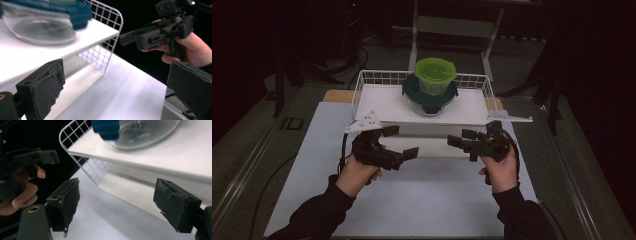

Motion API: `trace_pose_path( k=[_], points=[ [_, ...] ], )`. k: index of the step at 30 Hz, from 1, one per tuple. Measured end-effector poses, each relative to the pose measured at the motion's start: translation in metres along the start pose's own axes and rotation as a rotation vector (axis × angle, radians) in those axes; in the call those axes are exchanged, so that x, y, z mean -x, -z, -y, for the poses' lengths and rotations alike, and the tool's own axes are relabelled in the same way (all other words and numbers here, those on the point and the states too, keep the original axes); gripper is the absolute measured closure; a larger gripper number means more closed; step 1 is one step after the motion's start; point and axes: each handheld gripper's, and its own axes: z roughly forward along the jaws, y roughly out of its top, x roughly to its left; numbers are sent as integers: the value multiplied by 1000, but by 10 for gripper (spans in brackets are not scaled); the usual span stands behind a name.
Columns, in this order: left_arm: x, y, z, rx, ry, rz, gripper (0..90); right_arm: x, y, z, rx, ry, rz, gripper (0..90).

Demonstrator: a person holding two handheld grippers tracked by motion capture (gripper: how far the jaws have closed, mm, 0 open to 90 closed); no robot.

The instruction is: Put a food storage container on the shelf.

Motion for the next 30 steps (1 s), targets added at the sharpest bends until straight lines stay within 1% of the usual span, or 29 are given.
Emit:
trace_pose_path(
  k=[3, 5, 8, 12, 13, 14, 15, 16, 20, 25, 30],
  points=[
    [7, -2, 13, -20, -28, 3, 9, 2, -1, 13, -3, 11, 8, 205],
    [10, -4, 21, -26, -37, 6, 9, 4, -1, 22, -4, 9, 10, 205],
    [13, -5, 31, -32, -35, 16, 9, 8, -3, 38, -10, 2, 14, 205],
    [17, -6, 42, -38, -63, 7, 9, 15, -3, 53, -17, -7, 20, 205],
    [17, -6, 42, -38, -63, 7, 9, 15, -3, 53, -17, -7, 20, 205],
    [19, -6, 50, -46, -75, 2, 9, 16, -3, 56, -17, -11, 21, 205],
    [20, -6, 53, -48, -77, 1, 9, 20, -4, 64, -23, -16, 21, 203],
    [20, -6, 56, -53, -81, 1, 9, 21, -4, 67, -24, -19, 24, 201],
    [22, -9, 71, -74, -79, 13, 9, 26, -6, 78, -43, -20, 33, 199],
    [23, -12, 87, -80, -55, 25, 9, 32, -6, 89, -35, -39, 25, 199],
    [23, -14, 98, -74, -68, 19, 9, 34, -8, 96, -41, -25, 32, 197]
  ],
)
